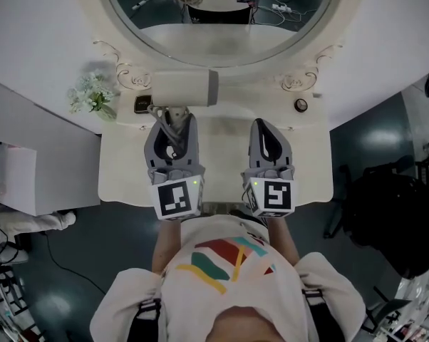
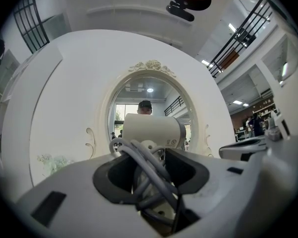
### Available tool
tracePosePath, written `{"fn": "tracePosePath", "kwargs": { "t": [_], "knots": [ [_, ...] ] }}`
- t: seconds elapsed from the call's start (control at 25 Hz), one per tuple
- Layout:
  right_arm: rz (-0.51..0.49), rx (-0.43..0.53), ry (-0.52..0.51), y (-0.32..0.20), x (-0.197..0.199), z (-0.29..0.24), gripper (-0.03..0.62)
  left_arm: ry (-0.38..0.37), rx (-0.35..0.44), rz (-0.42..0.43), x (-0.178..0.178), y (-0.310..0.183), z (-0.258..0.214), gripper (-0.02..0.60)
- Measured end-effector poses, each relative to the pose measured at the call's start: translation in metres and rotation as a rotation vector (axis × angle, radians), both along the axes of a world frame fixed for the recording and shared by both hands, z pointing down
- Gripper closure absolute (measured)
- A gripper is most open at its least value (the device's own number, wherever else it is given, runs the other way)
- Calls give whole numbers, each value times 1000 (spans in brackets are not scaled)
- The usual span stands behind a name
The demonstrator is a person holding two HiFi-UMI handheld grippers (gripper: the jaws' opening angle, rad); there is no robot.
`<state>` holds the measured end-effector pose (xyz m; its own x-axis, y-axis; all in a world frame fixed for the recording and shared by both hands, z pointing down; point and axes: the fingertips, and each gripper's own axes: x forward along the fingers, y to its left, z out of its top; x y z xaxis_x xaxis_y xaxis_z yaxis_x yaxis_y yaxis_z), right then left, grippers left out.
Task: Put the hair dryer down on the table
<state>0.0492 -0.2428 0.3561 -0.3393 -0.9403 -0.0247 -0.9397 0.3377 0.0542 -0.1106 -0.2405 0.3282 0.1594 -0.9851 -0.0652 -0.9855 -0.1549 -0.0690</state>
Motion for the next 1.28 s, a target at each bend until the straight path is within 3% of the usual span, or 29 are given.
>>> {"fn": "tracePosePath", "kwargs": {
  "t": [0.12, 0.24, 0.48, 0.88, 1.28],
  "knots": [
    [-11, 4, 4, 2, -4, 0, 594, -7, 30, -9, -4, -2, 3, 407],
    [-19, 1, -2, 4, -6, 3, 594, 4, -33, -4, -2, -4, 12, 407],
    [-43, -11, -5, 8, -11, 7, 594, 0, -54, -5, -2, -9, 28, 407],
    [-70, -36, 15, 12, -21, 19, 594, 25, -219, -6, -2, -14, 75, 407],
    [-65, -74, 31, 11, -19, 35, 594, 2, -325, -6, -1, -18, 122, 408]
  ]
}}
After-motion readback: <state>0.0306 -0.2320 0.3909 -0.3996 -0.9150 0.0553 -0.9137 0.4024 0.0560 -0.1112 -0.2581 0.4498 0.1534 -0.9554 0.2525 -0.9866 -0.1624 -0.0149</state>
